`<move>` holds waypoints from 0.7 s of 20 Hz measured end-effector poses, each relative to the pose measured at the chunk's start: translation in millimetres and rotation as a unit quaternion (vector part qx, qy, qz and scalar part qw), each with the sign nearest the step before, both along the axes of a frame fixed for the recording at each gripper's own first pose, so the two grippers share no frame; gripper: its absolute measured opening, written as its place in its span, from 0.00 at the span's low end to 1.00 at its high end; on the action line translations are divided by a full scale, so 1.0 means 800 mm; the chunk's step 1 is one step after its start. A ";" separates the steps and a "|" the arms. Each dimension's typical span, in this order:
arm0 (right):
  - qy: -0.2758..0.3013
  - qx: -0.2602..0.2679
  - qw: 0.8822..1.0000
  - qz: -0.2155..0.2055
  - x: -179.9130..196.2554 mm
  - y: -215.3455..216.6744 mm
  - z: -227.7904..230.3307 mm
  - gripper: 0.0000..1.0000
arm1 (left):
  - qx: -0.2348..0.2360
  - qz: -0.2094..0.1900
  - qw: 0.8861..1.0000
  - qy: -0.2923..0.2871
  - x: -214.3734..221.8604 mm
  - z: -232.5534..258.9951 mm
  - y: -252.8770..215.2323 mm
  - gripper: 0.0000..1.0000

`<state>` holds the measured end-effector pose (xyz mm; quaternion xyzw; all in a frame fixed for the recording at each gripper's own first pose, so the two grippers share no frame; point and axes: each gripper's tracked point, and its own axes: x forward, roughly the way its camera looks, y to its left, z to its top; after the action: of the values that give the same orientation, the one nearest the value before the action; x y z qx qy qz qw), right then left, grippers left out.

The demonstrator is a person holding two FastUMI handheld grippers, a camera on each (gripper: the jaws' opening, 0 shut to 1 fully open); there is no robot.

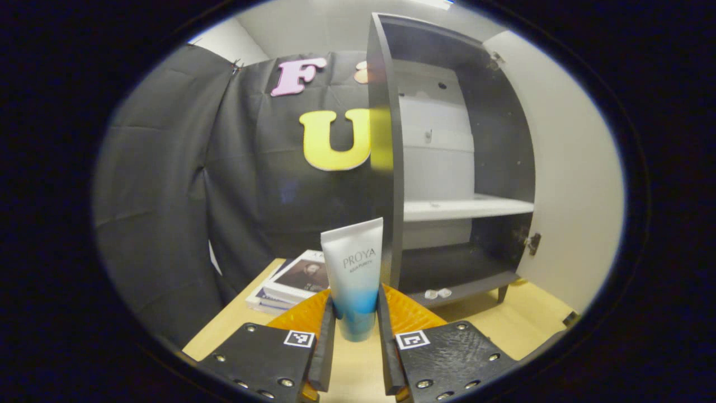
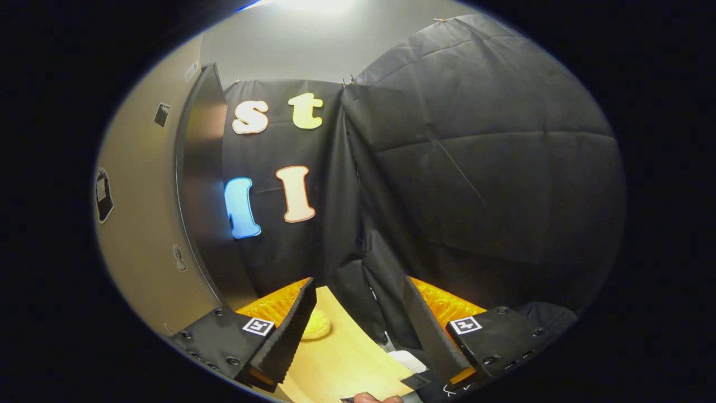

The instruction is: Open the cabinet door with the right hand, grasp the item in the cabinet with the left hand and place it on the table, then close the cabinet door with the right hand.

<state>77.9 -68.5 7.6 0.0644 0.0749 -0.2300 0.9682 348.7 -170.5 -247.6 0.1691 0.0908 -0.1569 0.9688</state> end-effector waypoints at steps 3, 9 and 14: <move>0.005 -0.002 1.000 -0.004 -0.010 0.010 -0.008 0.98 | -0.008 0.011 1.000 0.016 -0.013 -0.033 0.005 0.41; 0.005 0.005 1.000 -0.015 -0.051 0.015 -0.017 0.93 | 0.033 -0.009 0.999 0.022 -0.045 -0.117 0.032 0.39; 0.011 0.006 1.000 -0.021 -0.074 0.027 -0.022 0.98 | 0.021 -0.026 0.998 0.053 -0.068 -0.167 0.047 0.39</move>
<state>18.5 -47.1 -9.6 0.0689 0.0853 -0.2508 0.9618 294.0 -133.3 -381.2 0.1833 0.1407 -0.1888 0.9545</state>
